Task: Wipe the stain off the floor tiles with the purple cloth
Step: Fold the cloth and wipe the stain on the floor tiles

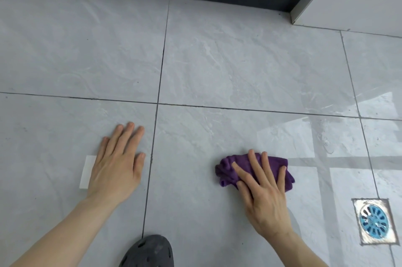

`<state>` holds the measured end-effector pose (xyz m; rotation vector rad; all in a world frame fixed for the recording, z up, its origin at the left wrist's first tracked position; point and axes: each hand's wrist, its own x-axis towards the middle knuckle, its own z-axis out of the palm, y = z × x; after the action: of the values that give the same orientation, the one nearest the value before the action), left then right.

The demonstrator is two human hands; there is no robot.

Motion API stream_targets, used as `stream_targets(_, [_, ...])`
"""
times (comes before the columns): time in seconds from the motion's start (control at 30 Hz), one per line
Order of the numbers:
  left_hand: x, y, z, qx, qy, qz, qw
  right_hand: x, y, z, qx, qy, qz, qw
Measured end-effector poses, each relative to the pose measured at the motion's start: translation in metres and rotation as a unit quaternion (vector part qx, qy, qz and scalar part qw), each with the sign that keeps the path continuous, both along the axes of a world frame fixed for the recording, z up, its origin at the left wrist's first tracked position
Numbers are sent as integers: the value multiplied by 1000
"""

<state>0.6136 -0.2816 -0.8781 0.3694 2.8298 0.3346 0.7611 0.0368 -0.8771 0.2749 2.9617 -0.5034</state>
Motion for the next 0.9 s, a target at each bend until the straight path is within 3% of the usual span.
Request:
stream_targets(0.1, [-2, 11, 12, 23, 21, 6, 1000, -6, -4, 14, -60, 21, -73, 995])
stream_targets(0.2, [-1, 43, 28, 85, 38, -50, 994, -16, -3, 29, -132, 80, -236, 959])
stream_targets(0.3, [8, 95, 43, 158, 26, -159, 974, -20, 5, 36, -95, 85, -334, 934])
stream_targets(0.4, [25, 150, 46, 174, 3, -261, 950, -16, 3, 34, -56, 38, -302, 951])
stream_targets(0.5, [36, 180, 41, 116, -36, -300, 946, -12, 0, 31, -39, 0, -265, 963])
stream_targets(0.63, [43, 175, 39, 67, -47, -288, 954, -4, -3, 27, -2, -32, -177, 984])
stream_targets(0.9, [45, 150, 36, 18, -31, -252, 967, -3, -4, 29, -13, -12, -34, 999])
